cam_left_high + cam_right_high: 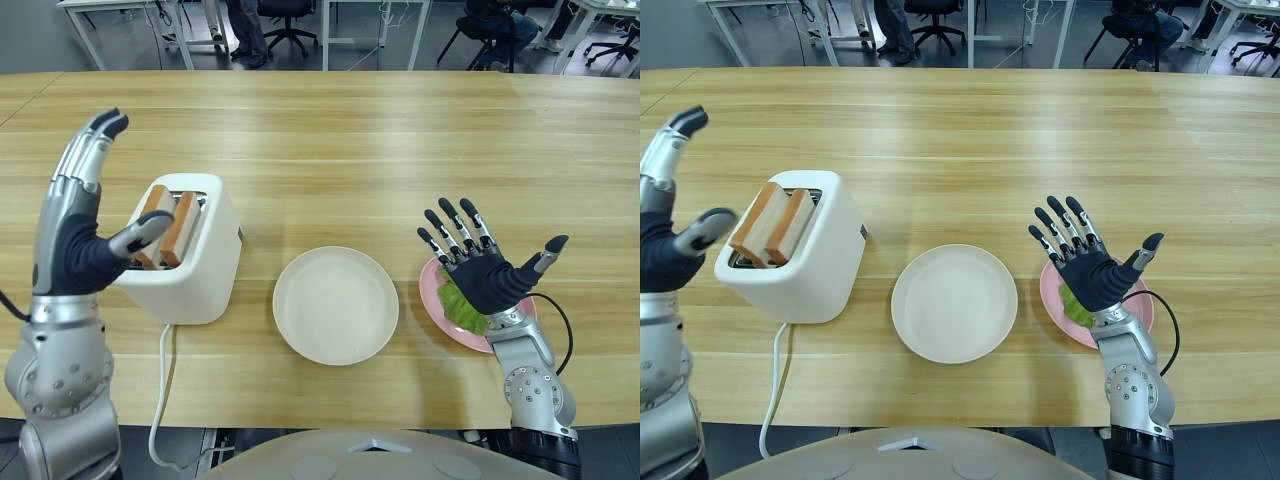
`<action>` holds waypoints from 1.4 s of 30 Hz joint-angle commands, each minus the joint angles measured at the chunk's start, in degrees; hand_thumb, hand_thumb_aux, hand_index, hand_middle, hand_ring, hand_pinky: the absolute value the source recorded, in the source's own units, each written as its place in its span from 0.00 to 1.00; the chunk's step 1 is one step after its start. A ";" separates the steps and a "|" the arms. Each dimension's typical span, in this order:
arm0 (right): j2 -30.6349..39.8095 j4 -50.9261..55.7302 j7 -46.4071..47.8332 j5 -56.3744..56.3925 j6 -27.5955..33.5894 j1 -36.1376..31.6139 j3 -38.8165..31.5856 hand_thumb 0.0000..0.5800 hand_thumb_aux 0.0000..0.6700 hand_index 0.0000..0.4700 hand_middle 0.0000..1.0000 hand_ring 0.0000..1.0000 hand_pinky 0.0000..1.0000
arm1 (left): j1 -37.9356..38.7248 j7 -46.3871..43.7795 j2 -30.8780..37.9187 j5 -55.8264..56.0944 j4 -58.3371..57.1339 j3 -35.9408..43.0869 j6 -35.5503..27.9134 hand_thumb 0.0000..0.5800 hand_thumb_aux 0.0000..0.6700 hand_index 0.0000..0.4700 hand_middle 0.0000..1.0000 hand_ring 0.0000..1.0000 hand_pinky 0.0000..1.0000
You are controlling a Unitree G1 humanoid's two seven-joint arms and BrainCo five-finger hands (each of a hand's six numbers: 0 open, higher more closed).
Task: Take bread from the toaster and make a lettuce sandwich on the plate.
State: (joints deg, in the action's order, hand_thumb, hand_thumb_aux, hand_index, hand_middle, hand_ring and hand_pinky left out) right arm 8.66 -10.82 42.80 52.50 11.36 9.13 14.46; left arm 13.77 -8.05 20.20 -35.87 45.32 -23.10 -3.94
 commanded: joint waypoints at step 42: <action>-1.10 -3.89 -2.23 -0.87 -0.22 2.89 -0.06 0.00 0.00 0.00 0.00 0.00 0.00 | -3.00 7.90 4.30 -23.85 -24.23 12.69 -15.78 1.00 1.00 0.98 0.00 0.00 0.00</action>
State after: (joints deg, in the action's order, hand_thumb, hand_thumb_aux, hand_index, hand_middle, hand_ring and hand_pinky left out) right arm 7.51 -14.08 40.77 51.68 10.90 11.61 14.23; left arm 11.23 -1.05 24.83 -60.81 21.13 -11.05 -20.27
